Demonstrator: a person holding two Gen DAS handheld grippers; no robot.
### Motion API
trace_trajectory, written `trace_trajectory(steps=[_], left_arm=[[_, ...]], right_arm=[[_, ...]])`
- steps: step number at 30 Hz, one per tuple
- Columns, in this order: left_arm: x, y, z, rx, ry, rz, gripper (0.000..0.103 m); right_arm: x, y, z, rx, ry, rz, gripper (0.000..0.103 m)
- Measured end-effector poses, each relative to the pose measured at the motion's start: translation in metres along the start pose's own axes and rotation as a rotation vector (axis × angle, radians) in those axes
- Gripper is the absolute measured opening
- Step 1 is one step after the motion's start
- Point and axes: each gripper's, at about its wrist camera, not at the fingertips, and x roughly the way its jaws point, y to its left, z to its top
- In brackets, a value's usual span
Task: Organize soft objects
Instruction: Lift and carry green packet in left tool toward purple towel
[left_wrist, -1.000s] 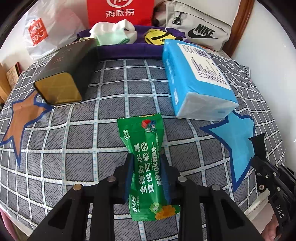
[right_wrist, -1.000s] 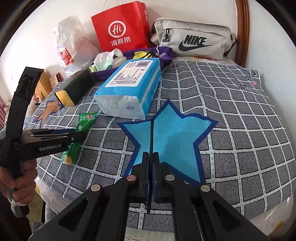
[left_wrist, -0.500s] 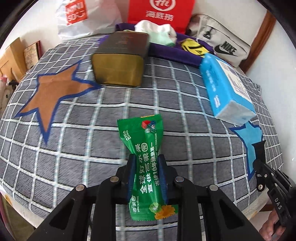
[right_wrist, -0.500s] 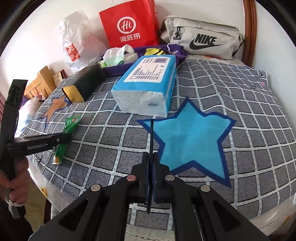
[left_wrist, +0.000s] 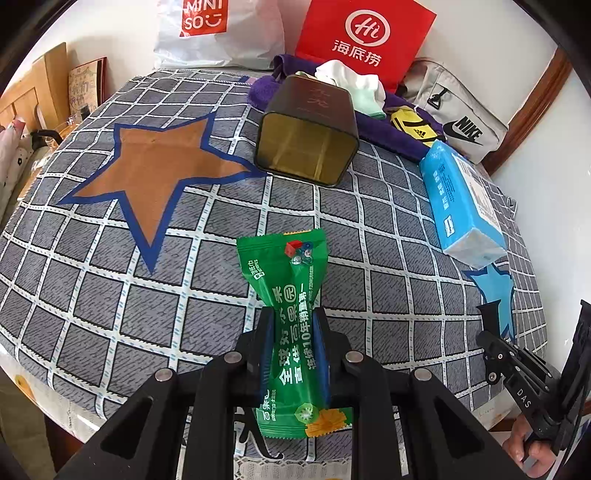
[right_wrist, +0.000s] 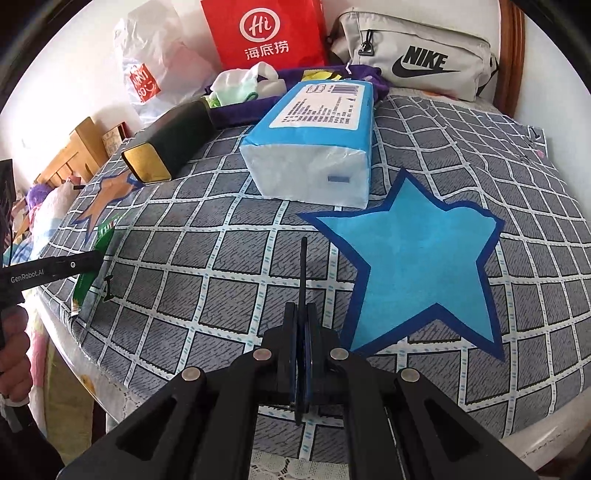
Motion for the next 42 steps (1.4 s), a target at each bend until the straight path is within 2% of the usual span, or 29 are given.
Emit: trace_trajectory(steps=[6, 21, 31, 42], left_arm=[[-0.016, 0.002, 0.004, -0.015, -0.016, -0.013, 0.02], [-0.064, -0.02, 0.031, -0.002, -0.112, 0.006, 0.02], [-0.076, -0.042, 0.058, 0.032, -0.137, 0.014, 0.02], [-0.07, -0.048, 0.091, 0.022, -0.146, 0.032, 0.02]], right_arm=[[-0.013, 0.008, 0.007, -0.02, -0.016, 0.004, 0.003], [-0.059, 0.013, 0.04, -0.063, -0.087, 0.021, 0.003], [-0.082, 0.01, 0.069, -0.071, -0.154, 0.027, 0.003], [-0.079, 0.005, 0.101, -0.068, -0.17, 0.035, 0.003]])
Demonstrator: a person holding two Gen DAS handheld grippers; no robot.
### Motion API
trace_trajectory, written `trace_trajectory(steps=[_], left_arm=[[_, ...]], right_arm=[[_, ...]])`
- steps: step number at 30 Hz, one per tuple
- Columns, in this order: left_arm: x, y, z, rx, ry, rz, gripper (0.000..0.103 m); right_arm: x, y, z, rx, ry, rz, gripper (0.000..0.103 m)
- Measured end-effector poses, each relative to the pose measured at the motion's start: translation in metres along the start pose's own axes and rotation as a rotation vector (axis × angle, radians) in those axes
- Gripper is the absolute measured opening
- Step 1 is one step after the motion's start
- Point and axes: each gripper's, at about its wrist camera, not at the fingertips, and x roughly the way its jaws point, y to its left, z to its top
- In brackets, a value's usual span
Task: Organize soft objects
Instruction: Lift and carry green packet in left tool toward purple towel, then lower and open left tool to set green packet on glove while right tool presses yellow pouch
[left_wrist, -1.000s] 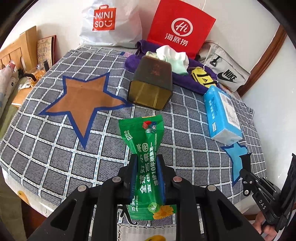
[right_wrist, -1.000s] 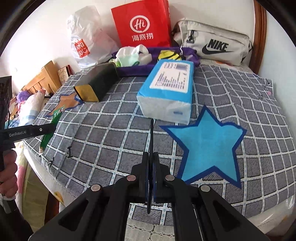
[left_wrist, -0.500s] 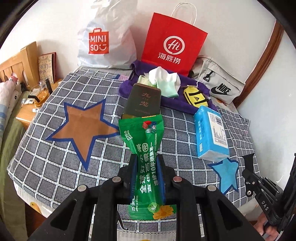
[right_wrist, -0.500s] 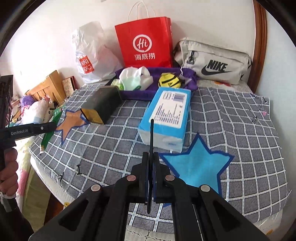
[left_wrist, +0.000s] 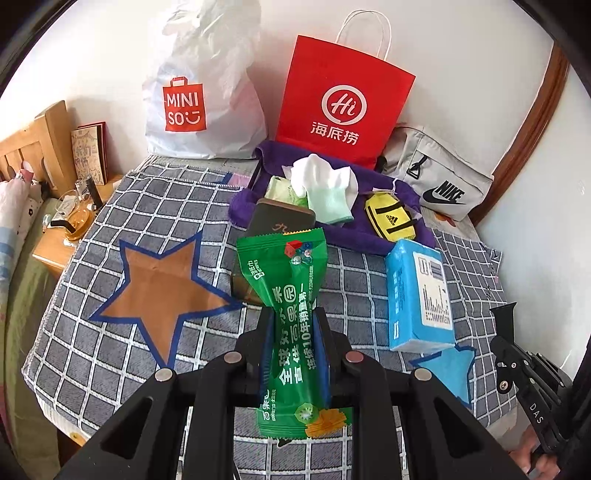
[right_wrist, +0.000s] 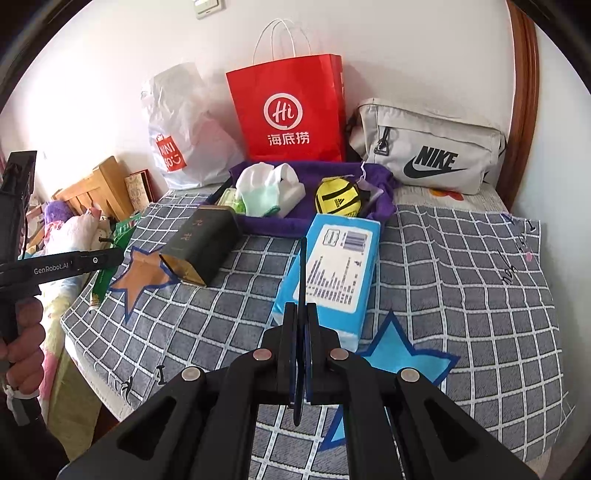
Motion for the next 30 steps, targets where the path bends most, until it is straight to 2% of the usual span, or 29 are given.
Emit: trace_trajectory(steps=[30], left_arm=[[0.055, -0.008, 0.077, 0.002, 0.001, 0.001, 0.02]], right_arm=[[0.067, -0.014, 0.077, -0.031, 0.002, 0.006, 0.003]])
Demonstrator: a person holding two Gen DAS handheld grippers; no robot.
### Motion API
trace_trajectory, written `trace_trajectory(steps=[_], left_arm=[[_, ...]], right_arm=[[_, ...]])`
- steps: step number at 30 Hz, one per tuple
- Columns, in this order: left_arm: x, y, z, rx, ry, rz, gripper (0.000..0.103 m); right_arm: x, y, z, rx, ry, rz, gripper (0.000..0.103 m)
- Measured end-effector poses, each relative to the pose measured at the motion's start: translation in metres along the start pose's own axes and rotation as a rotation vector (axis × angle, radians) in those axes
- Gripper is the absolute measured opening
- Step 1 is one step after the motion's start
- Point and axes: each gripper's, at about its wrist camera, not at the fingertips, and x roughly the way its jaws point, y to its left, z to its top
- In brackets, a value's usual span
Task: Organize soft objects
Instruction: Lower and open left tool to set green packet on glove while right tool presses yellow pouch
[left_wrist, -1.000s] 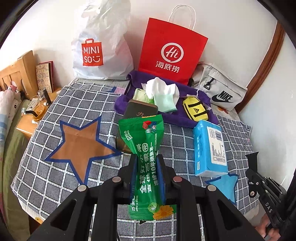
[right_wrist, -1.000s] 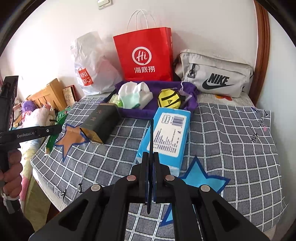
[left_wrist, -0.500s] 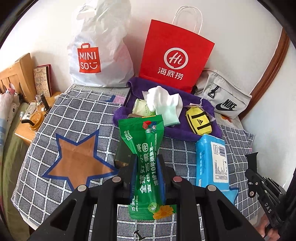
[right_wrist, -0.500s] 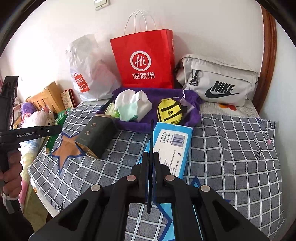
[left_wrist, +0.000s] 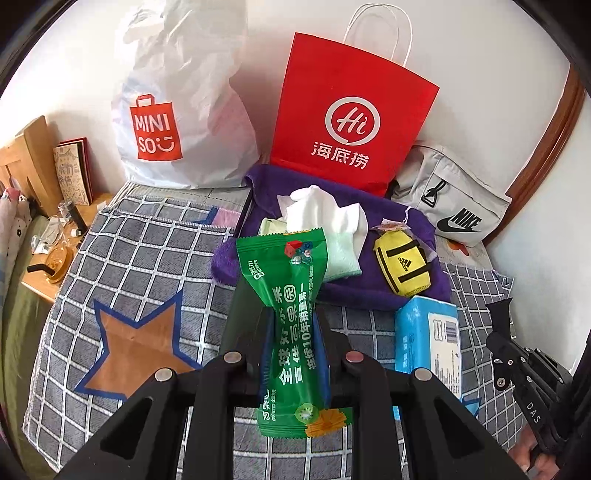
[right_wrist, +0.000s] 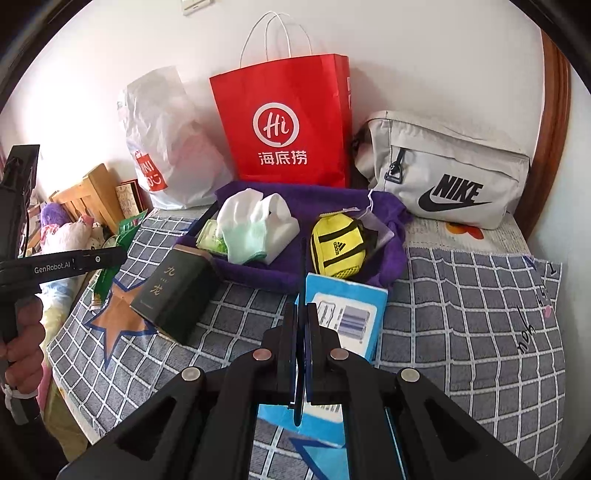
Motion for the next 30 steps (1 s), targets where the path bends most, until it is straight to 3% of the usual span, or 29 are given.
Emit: trace_trajectory(steps=[15, 30], left_arm=[[0.06, 0.0, 0.056, -0.018, 0.036, -0.045, 0.02], [0.123, -0.005, 0.099, -0.022, 0.081, -0.086, 0.021]], right_arm=[[0.059, -0.024, 0.047, -0.008, 0.007, -0.02, 0.003], [0.124, -0.054, 0.079, -0.003, 0.073, -0.047, 0.004]])
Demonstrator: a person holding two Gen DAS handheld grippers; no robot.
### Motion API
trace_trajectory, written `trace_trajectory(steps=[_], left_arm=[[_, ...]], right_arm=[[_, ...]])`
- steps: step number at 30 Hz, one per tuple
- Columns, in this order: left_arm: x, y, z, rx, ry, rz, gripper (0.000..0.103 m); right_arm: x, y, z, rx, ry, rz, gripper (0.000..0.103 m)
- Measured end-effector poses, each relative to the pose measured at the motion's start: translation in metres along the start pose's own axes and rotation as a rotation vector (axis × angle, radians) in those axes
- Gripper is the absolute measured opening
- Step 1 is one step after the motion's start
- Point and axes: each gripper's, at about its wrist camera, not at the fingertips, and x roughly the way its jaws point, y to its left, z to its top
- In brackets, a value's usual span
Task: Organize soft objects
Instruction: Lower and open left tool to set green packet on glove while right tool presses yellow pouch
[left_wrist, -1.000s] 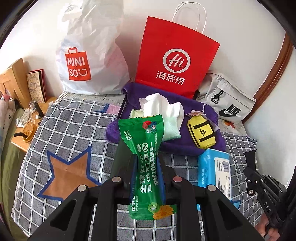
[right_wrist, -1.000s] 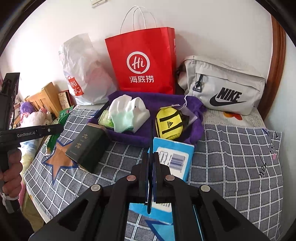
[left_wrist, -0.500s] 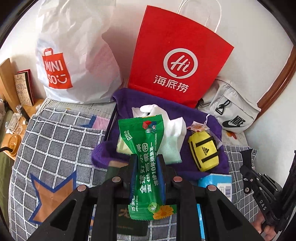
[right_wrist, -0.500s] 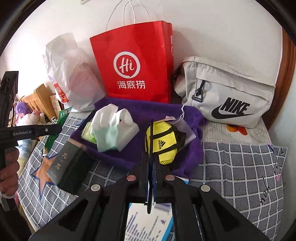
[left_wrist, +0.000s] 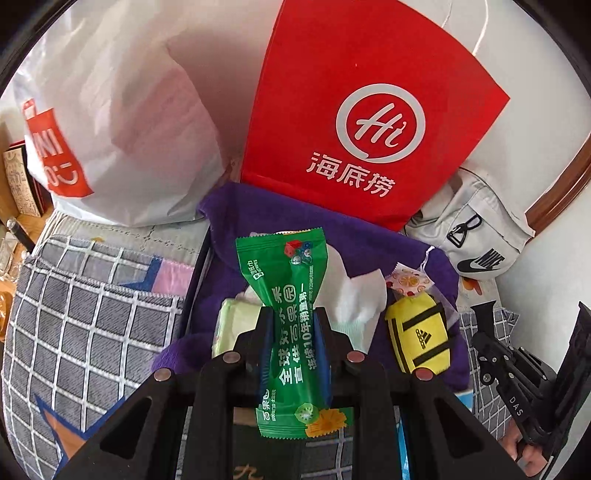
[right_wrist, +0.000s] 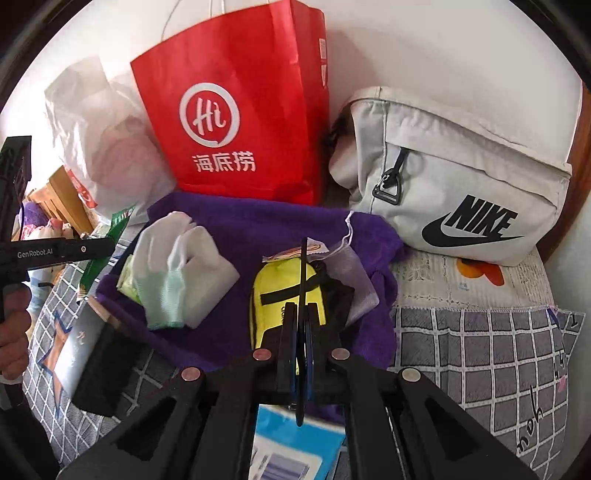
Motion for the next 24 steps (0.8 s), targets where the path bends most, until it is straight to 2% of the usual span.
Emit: trace_trajectory(steps=[6, 13, 17, 19, 20, 21, 22, 23, 24], left_arm=[[0.024, -0.007, 0.009, 0.005, 0.025, -0.009, 0.023], [0.042, -0.006, 0.011, 0.003, 0.054, -0.012, 0.024], [0.047, -0.004, 0.011, -0.003, 0.085, -0.005, 0.03], [0.047, -0.003, 0.011, -0.008, 0.09, -0.008, 0.036], [0.047, -0.002, 0.01, -0.013, 0.091, -0.001, 0.039], [0.046, -0.001, 0.01, -0.016, 0.091, 0.007, 0.047], [0.044, -0.001, 0.01, -0.013, 0.086, 0.012, 0.053], [0.042, -0.001, 0.009, -0.009, 0.082, 0.013, 0.054], [0.04, 0.0, 0.009, -0.006, 0.08, 0.018, 0.056]], right_arm=[[0.029, -0.006, 0.008, 0.01, 0.031, 0.011, 0.005], [0.051, -0.002, 0.014, -0.006, 0.068, 0.099, 0.005], [0.061, -0.002, 0.014, -0.022, 0.108, 0.096, 0.005], [0.062, 0.0, 0.015, -0.047, 0.117, 0.095, 0.007], [0.06, 0.001, 0.015, -0.053, 0.112, 0.091, 0.012], [0.059, 0.001, 0.015, -0.056, 0.109, 0.087, 0.023], [0.057, 0.001, 0.015, -0.06, 0.105, 0.078, 0.029], [0.054, 0.001, 0.015, -0.065, 0.097, 0.068, 0.039], [0.05, 0.001, 0.015, -0.069, 0.079, 0.053, 0.043]])
